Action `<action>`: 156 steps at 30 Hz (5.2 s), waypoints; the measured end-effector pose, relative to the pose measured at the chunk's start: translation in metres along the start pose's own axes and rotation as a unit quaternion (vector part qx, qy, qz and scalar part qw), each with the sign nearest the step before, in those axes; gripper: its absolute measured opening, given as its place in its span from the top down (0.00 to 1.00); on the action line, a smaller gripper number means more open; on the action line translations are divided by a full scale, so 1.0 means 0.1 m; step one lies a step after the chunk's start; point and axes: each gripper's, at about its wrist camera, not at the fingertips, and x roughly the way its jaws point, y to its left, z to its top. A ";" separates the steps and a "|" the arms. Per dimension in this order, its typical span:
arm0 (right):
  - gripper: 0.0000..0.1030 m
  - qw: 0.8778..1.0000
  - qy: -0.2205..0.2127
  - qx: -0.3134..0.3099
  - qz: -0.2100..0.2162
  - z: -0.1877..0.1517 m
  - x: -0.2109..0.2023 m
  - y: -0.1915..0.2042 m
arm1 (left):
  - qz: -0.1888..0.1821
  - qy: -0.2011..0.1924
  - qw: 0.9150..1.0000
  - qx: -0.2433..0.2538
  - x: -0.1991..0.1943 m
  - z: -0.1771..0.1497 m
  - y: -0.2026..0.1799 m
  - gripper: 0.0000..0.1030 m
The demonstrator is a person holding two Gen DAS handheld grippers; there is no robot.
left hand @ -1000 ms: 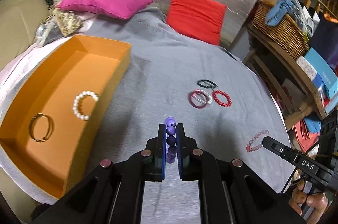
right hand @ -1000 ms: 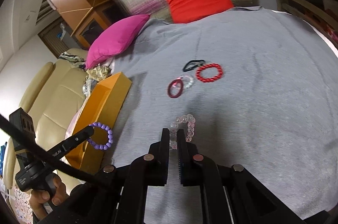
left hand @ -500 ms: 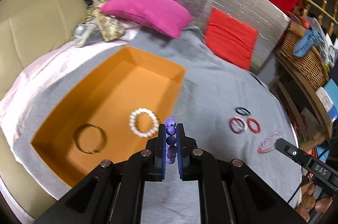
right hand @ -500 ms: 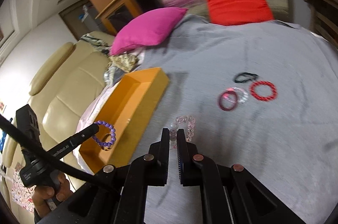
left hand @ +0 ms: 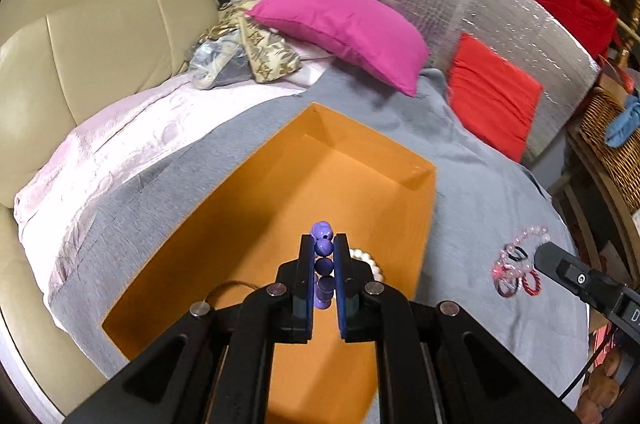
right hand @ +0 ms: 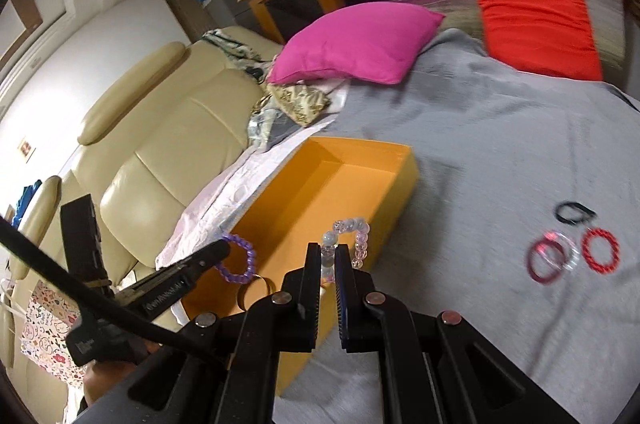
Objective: Organize jewelry
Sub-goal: 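Carry the purple and pink bead bracelets over the orange box with both tools, then lower and open the left tool on the purple bracelet while the right tool releases the pink bracelet, then lift both open tools away from the orange box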
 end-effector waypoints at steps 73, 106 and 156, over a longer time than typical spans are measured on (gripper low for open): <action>0.92 0.990 0.114 -0.012 -0.078 0.36 1.83 -0.06 | 0.055 0.073 0.996 0.002 0.98 0.20 0.23 0.91; 0.31 0.995 0.064 0.001 -0.079 0.35 1.30 -0.12 | 0.093 0.049 0.994 -0.022 0.44 0.12 0.34 0.34; 0.25 0.972 -0.023 0.104 -0.207 -1.73 -0.91 -1.50 | 0.030 0.067 0.987 0.145 -0.20 -1.34 -1.27 0.29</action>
